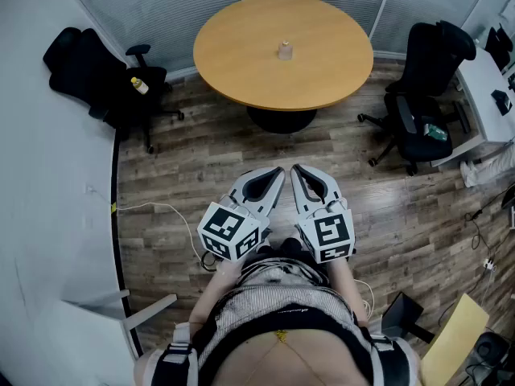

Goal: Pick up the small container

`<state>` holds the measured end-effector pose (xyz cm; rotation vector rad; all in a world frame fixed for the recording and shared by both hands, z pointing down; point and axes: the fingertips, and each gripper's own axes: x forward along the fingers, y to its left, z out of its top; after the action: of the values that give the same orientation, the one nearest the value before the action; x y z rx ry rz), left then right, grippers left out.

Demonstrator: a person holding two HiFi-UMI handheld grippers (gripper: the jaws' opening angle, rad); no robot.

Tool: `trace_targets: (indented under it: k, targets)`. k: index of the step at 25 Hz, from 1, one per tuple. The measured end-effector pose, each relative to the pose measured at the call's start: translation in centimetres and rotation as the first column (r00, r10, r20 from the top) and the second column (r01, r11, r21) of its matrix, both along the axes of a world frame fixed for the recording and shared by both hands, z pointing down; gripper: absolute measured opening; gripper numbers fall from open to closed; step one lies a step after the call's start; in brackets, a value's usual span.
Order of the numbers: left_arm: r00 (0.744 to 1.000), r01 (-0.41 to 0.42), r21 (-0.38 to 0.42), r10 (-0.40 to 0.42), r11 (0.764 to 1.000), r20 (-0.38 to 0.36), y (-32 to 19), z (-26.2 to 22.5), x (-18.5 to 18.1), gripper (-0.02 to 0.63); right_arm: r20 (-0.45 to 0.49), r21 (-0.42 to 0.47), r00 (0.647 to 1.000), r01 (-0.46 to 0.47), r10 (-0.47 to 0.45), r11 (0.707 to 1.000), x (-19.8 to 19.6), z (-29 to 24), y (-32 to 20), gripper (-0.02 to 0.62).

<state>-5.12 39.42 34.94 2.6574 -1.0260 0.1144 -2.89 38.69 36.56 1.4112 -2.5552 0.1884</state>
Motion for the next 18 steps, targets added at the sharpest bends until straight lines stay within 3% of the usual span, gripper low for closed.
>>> trace_targets:
  k: [5,18]
  targets:
    - [1.000,0.000,-0.001,0.000,1.000,0.003,0.3,0.2,0.5,0.005,0.043,0.005,0.999,-0.007,0.006,1.000,0.5,-0.2,0.4,0.021]
    - [1.000,-0.011,-0.021,0.011,1.000,0.004,0.7,0.7,3.3,0.005,0.027,0.000,1.000,-0.012,0.012,1.000,3.4,0.2,0.5,0.023]
